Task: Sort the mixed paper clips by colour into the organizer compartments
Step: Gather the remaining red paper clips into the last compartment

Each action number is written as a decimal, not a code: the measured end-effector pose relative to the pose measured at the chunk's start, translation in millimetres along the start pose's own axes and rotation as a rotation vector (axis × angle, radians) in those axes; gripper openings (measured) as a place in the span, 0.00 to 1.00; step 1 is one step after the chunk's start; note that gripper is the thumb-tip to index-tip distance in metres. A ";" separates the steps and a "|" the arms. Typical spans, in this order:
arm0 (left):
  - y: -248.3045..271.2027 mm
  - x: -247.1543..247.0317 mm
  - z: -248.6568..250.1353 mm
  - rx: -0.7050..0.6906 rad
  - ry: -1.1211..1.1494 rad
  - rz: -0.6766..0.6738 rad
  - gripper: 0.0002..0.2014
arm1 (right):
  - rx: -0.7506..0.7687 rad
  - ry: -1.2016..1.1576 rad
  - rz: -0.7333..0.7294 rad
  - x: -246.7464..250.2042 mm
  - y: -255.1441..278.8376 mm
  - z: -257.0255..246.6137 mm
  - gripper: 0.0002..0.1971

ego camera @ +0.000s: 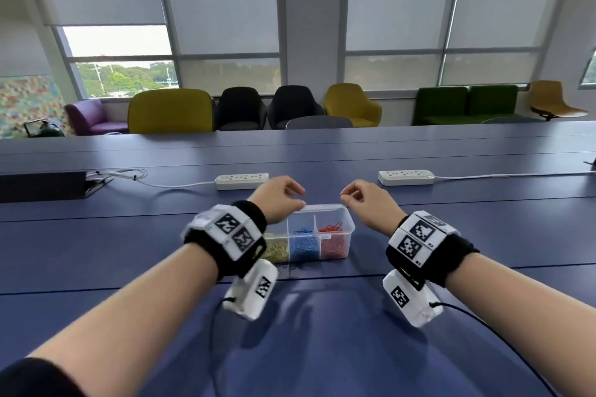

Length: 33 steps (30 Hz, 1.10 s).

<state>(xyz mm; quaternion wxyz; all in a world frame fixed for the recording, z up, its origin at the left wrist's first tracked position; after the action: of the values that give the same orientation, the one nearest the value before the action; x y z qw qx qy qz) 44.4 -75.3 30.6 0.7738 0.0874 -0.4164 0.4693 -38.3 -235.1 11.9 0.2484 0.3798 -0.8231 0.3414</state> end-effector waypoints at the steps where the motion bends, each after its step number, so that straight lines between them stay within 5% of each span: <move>1: 0.7 16.2 -8.7 -0.011 -0.052 0.044 0.13 | -0.051 -0.029 0.000 0.0 -0.8 5.5 0.10; 6: 5.2 85.2 -83.5 0.253 -0.217 0.247 0.20 | -0.395 -0.241 -0.178 -13.6 10.0 27.9 0.14; 12: 19.3 67.1 -125.5 0.504 0.106 0.053 0.26 | -0.488 -0.475 -0.345 -35.7 28.3 33.7 0.15; 16: 29.6 60.7 -121.4 0.596 0.428 0.094 0.31 | -0.490 -0.557 -0.360 -33.6 37.0 33.5 0.16; 20: 41.4 50.8 -102.0 0.580 0.576 0.094 0.28 | -0.519 -0.595 -0.302 -15.3 41.8 43.1 0.14; 24: 49.4 32.7 -83.3 0.579 0.662 0.022 0.08 | -0.567 -0.571 -0.233 9.9 48.7 60.4 0.10; 28: 47.5 18.1 -79.7 0.616 0.734 0.008 0.22 | -0.676 -0.608 -0.180 26.8 53.6 81.4 0.16; 33: 40.0 5.2 -73.1 0.653 0.717 0.064 0.22 | -0.767 -0.685 -0.162 23.1 54.4 91.7 0.17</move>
<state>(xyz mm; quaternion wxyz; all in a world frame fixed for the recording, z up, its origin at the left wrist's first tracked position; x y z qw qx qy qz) 54.7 -11.7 -22.5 0.7860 0.1456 0.0428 0.5994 -108.9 -288.4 -52.0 0.1115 0.4139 -0.8911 -0.1488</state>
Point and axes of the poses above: each hand's wrist, its own y-axis away from the middle knuckle, its own x-axis out of the back of the hand, z = x × y, the point moved 6 cm from there along -y, towards the middle knuckle, and after that the axes turned 8 degrees about z, right-handed, at the moved point
